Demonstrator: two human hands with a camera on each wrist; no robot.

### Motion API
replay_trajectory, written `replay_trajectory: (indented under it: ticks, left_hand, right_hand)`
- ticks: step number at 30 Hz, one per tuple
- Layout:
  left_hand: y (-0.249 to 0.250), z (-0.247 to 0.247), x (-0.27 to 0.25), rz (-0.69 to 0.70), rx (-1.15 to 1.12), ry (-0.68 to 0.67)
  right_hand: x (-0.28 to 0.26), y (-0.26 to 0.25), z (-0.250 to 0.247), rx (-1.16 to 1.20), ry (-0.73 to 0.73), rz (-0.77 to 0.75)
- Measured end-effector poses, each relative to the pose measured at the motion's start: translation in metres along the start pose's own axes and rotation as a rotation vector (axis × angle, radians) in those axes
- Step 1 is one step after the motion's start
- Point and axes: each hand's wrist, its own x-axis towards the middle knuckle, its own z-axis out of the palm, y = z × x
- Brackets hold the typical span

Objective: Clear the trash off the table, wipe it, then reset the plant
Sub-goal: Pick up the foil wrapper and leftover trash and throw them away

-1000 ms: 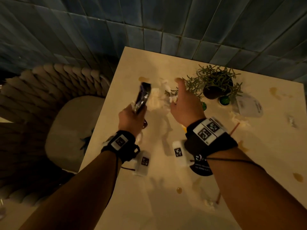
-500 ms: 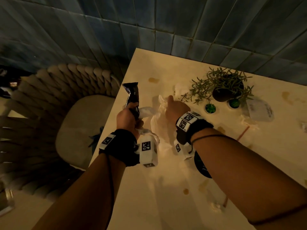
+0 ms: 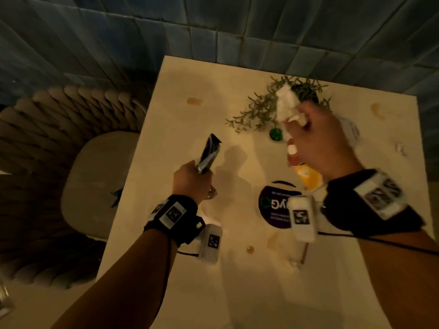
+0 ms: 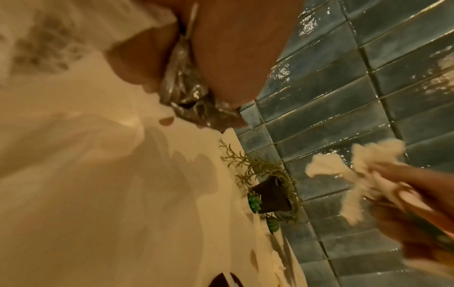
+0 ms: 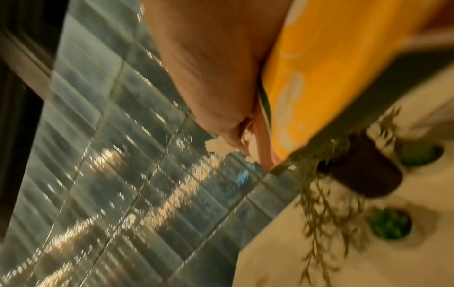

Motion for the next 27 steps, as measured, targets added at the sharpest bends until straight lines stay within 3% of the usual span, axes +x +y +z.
replay_trajectory:
  ticks: [3, 6, 12, 16, 21, 25, 27]
  left_hand:
    - [0.000, 0.002, -0.002, -0.020, -0.075, 0.022]
    - [0.006, 0.003, -0.006, -0.036, -0.145, 0.081]
    - [0.025, 0.001, -0.018, 0.094, -0.201, 0.127]
    - [0.047, -0.007, -0.036, 0.183, -0.271, 0.083]
    - [0.091, -0.026, -0.078, 0.374, -0.263, 0.010]
    - [0.129, -0.041, -0.112, 0.658, -0.135, 0.075]
    - [0.143, -0.043, -0.125, 0.686, -0.118, 0.063]
  right_hand:
    - [-0.038, 0.021, -0.047, -0.110, 0.087, 0.051]
    - [-0.089, 0.047, -0.063, -0.212, 0.030, 0.213]
    - [-0.197, 0.073, -0.009, -0.256, -0.198, 0.414]
    - [-0.224, 0.091, 0.039, -0.167, -0.211, 0.573]
    - [-0.239, 0.116, 0.079, -0.305, -0.310, 0.479]
    - [-0.239, 0.129, 0.083, -0.380, -0.272, 0.442]
    - [-0.241, 0.130, 0.085, -0.421, -0.258, 0.432]
